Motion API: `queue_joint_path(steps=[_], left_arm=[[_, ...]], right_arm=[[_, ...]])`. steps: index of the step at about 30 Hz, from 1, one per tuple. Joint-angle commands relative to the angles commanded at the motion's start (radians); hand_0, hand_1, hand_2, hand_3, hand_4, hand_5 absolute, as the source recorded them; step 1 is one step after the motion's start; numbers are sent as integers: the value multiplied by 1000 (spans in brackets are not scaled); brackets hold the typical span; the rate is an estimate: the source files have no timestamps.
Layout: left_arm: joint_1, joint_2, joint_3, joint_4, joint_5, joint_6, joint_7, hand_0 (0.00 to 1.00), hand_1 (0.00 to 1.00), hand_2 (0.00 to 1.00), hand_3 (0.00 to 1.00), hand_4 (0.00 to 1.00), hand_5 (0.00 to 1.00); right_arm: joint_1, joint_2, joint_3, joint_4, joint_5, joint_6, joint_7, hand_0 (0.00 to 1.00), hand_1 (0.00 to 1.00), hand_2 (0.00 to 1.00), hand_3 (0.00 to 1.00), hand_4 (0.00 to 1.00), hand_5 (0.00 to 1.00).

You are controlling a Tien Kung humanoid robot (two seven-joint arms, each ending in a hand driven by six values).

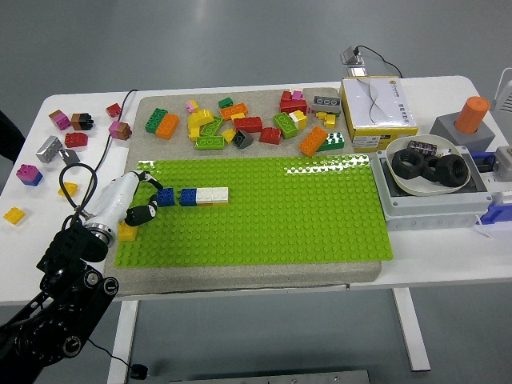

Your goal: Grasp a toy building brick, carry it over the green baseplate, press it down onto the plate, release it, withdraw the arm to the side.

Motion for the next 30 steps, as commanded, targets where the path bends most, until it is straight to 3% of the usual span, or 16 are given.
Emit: queue_joint_path(steps=[10, 30], left_arm=[[-23, -9, 5, 41, 17, -4, 19, 977, 926, 909, 568, 515, 2], [-32, -11, 35, 46, -3, -10, 25, 979, 926, 911, 557, 526, 2]], right_arm=[[2, -2, -1, 0, 0, -1, -1, 633, 617, 669, 710, 775, 955], [5, 0, -1, 0, 2, -2, 0, 633, 616, 669, 709, 775, 955]])
